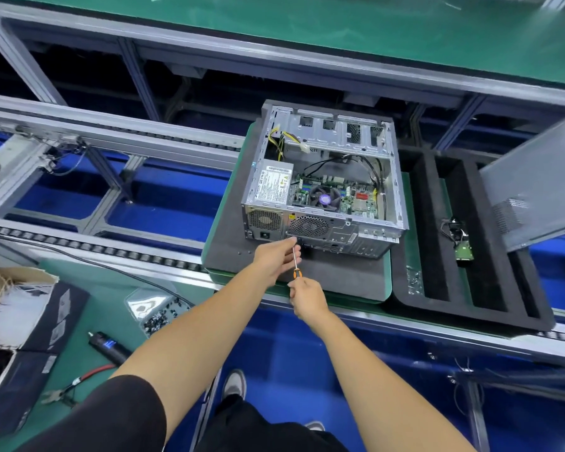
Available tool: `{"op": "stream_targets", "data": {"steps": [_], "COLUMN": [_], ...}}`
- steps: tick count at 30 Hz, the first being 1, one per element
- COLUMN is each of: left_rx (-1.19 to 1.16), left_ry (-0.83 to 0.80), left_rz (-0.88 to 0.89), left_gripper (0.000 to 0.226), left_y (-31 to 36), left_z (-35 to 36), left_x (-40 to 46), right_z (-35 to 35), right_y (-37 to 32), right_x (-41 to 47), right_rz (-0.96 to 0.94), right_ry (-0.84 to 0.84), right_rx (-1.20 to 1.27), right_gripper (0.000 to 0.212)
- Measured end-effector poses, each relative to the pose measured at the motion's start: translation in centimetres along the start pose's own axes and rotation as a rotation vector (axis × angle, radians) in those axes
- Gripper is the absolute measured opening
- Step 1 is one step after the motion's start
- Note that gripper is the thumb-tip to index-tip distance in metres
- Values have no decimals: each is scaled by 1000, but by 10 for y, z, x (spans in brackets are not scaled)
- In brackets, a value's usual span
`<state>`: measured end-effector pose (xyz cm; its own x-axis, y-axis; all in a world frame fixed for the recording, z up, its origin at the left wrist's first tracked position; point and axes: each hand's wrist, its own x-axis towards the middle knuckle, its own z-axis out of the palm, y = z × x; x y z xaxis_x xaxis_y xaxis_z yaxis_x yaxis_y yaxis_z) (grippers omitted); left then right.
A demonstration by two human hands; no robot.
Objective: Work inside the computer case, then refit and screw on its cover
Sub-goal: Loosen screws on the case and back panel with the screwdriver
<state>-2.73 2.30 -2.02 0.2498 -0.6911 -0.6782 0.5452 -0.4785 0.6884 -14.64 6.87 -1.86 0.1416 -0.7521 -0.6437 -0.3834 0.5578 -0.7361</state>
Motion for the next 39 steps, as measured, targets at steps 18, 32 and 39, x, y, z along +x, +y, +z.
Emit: {"op": "stream_targets", "data": {"steps": [18,32,39], "left_rx": [145,244,275], "left_ry": [73,-78,-33], "left_rz": [76,77,87], "left_gripper": [14,15,9], "left_y": [4,11,13], "left_z": [2,-13,-9], "left_x": [14,7,11], "right_z": [20,35,44], "right_y": [-7,1,3], "right_x": [10,14,14], "right_rz": [71,259,128], "right_ry": [1,-2,187], "right_rx": [162,749,540], "right_gripper": [25,16,5]}}
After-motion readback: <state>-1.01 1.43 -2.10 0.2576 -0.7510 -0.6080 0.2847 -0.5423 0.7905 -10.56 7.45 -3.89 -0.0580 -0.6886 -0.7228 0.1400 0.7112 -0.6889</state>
